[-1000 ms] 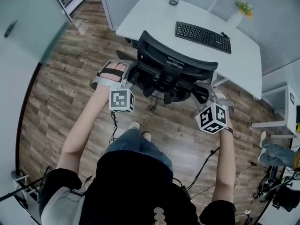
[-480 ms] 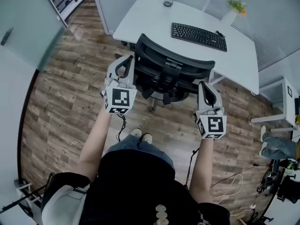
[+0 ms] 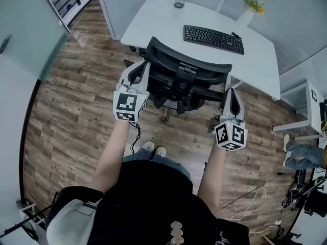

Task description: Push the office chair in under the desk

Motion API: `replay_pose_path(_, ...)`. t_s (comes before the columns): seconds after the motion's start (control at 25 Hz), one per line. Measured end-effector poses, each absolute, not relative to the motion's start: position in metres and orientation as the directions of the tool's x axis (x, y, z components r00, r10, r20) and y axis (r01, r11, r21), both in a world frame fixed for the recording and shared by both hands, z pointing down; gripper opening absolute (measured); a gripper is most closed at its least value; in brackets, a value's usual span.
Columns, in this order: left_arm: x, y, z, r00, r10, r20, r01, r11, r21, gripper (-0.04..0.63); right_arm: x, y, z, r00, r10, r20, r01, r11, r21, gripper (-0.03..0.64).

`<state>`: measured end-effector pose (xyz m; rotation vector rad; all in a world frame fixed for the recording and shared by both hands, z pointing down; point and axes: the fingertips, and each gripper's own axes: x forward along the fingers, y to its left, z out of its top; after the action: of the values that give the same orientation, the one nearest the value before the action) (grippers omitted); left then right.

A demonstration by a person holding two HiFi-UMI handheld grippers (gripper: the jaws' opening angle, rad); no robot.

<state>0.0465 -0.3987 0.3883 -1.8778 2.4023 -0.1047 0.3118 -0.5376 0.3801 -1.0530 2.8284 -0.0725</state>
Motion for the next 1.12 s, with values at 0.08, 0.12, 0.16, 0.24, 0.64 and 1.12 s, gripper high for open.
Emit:
replay_pose_path(0.08,0.045,-0.398,0.390,-0.244,-0.969,-0.027,-0.964,0.246,-0.104,0.008,0.312,-0.538,0.382,-0.744,-0.661,-0.099,-0.654,0.750,-0.098,0.009)
replay_pose_path(0.12,0.045,-0.397,0.389,-0.244,-0.969,-0.028,-0.964,0.246,-0.103,0.008,0.311,-0.537,0.382,-0.743,-0.662,-0.099,-0.654,0.750,-0.101,0.009)
replay_pose_path(0.16,0.045,-0.397,0.388,-0.244,-0.969,-0.029,-0.964,0.246,-0.102,0.008,0.311,-0.537,0.382,-0.743,-0.662,-0.099,-0.654,0.750,-0.101,0.009)
replay_pose_path(0.24,0.044,-0.396,0.387,-0.245,-0.969,-0.030,-0.964,0.247,-0.102,0.008,0.310,-0.536,0.382,-0.742,-0.663,-0.097,-0.655,0.749,-0.100,0.009)
replay_pose_path(0.64,0.042,-0.398,0.389,-0.241,-0.971,-0.013,-0.965,0.241,-0.107,0.008,0.310,-0.539,0.388,-0.737,-0.671,-0.081,-0.662,0.741,-0.114,0.009)
replay_pose_path(1.12,0.043,-0.397,0.390,-0.232,-0.973,-0.011,-0.966,0.232,-0.115,0.008,0.308,-0.534,0.392,-0.740,-0.669,-0.071,-0.661,0.742,-0.111,0.009)
